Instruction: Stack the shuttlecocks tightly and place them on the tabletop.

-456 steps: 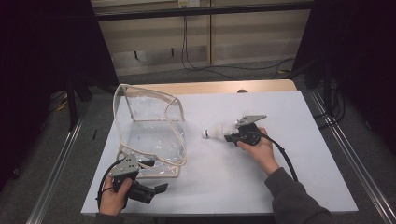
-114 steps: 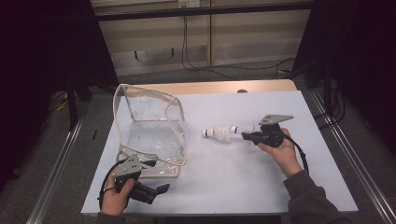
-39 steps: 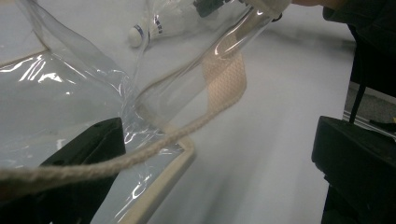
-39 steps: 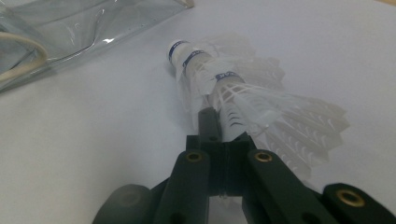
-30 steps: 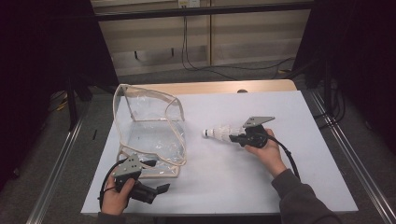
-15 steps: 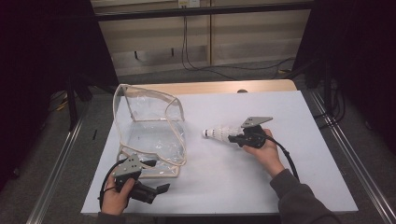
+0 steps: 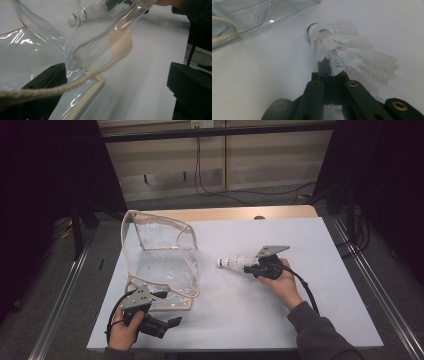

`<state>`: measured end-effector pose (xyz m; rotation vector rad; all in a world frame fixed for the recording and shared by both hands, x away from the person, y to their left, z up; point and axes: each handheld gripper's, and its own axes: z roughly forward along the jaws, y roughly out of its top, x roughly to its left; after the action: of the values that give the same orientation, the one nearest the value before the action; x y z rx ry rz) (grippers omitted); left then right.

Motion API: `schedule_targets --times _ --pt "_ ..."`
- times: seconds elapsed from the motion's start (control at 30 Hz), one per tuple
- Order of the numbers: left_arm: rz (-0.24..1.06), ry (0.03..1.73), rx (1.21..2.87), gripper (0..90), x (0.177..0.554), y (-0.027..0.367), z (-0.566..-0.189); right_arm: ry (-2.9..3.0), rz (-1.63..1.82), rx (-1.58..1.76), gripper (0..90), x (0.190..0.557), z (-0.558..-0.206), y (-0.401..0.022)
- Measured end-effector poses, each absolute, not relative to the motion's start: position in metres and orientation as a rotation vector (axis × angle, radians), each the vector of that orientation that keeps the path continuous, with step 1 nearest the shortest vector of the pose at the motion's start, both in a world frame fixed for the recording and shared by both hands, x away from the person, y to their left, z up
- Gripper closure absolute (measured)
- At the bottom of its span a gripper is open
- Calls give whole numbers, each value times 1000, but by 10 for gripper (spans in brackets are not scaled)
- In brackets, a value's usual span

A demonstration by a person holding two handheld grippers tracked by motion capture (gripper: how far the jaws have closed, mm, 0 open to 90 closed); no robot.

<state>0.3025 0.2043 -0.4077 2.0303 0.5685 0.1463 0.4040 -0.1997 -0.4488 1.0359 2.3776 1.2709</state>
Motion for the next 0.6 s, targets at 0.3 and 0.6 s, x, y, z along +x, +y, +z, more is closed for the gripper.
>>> schedule_targets --times 0.3,0.6 --pt "146 568 2028 29 303 204 -408 2375 1273 1037 900 404 -449 -198" --pt "146 567 2029 29 303 204 -408 2372 1277 1047 899 405 -450 -197"
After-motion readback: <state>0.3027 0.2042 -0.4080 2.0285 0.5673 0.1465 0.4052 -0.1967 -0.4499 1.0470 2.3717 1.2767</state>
